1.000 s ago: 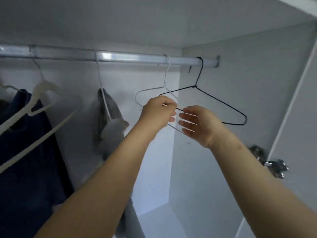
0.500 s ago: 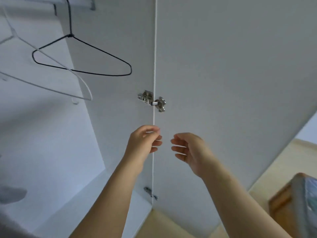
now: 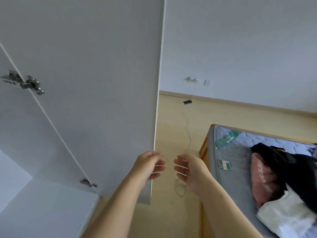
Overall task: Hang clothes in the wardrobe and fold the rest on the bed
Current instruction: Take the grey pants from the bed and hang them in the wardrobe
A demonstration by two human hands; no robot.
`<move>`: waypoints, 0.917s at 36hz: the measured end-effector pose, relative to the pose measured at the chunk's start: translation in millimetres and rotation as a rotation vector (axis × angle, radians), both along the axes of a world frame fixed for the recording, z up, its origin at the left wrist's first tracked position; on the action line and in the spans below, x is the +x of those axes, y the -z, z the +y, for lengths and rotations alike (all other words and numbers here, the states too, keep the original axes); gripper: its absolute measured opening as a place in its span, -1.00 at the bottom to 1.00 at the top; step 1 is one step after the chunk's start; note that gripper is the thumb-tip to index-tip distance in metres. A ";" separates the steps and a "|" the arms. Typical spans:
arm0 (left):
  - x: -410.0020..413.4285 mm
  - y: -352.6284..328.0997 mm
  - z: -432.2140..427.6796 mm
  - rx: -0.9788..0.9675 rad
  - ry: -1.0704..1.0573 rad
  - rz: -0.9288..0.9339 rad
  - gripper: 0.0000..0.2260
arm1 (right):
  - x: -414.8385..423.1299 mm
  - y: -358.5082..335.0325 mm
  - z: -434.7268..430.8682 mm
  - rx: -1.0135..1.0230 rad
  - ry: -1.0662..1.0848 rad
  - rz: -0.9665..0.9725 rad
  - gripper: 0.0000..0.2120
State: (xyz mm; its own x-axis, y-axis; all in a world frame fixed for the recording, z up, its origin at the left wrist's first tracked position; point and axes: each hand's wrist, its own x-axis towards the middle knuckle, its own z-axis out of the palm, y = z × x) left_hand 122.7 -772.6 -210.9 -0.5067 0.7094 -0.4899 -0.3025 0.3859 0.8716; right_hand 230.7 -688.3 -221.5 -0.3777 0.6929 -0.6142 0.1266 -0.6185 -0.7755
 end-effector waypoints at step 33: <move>114.5 103.2 281.3 -0.297 0.710 -0.063 -0.87 | 131.2 107.6 142.1 -0.389 1.000 -0.072 -0.86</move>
State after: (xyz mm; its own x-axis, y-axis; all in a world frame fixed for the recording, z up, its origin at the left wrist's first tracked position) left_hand 237.2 -491.3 -314.0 0.0556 0.6885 -0.7231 0.0591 0.7206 0.6908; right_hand 362.0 -546.2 -329.1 0.2979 0.4193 -0.8576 -0.5362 -0.6698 -0.5137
